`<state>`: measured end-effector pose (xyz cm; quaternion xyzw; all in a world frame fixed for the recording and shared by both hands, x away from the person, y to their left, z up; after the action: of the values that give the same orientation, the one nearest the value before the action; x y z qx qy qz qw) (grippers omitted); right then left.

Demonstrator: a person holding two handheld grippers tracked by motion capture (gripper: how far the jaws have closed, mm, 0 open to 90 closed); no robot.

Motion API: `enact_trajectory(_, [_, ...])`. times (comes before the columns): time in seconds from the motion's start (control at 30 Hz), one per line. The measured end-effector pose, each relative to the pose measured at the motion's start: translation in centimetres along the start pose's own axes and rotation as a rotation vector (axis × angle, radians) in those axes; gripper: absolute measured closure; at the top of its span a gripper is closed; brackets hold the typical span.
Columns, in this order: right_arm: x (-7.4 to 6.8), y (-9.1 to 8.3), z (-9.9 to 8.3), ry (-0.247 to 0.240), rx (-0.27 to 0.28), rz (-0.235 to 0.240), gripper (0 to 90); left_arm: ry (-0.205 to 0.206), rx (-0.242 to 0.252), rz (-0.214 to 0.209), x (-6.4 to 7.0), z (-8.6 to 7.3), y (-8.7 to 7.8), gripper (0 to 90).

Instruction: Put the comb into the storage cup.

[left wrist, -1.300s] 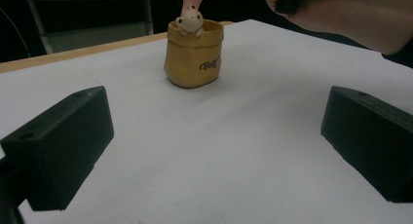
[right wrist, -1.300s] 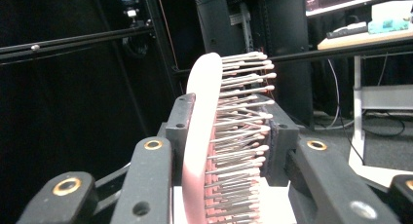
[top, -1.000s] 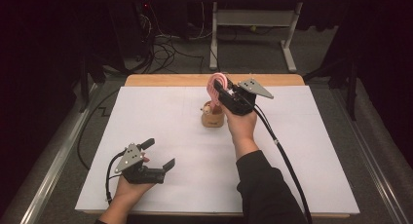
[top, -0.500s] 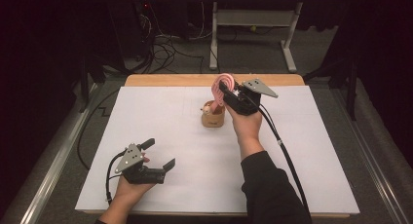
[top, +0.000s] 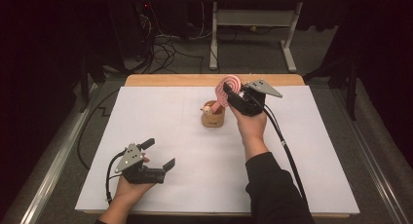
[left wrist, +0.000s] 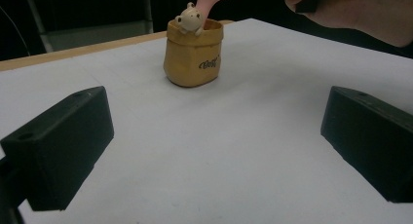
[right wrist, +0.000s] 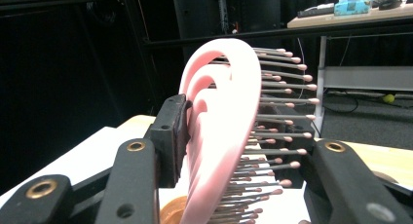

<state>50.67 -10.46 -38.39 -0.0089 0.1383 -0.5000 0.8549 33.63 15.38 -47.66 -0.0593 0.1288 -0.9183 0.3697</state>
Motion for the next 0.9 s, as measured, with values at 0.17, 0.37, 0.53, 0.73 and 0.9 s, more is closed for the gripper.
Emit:
enact_trajectory(0.17, [0.4, -0.2, -0.1, 0.006, -0.004, -0.01, 54.5, -0.002, 0.001, -0.001, 0.0, 0.0, 0.0, 0.0])
enact_trajectory(0.37, [0.9, -0.4, -0.3, 0.006, -0.014, -0.016, 50.6, -0.003, 0.0, 0.0, 0.0, 0.0, 0.0, 0.0])
enact_trajectory(0.53, [1.3, -0.5, -0.5, 0.012, -0.025, -0.021, 47.7, 0.0, -0.001, 0.0, 0.0, 0.0, -0.1, 0.0])
enact_trajectory(0.73, [1.7, -0.7, -0.9, 0.011, -0.035, -0.023, 44.0, -0.002, 0.001, 0.0, 0.0, 0.0, 0.0, 0.0])
enact_trajectory(0.9, [2.1, -0.8, -1.2, 0.022, -0.042, -0.024, 40.7, -0.001, -0.001, 0.001, 0.0, 0.0, 0.0, 0.0])
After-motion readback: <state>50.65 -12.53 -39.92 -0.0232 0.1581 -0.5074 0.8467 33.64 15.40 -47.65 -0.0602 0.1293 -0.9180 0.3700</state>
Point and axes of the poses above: each handheld gripper's, and its own axes: y roughly forward along the jaws, z roughly out of its top, x roughly to its right, the point moved 7 cm from there along y, roughly forward along the jaws, and after that the axes turned 4 degrees about y, right-handed, at the moved point
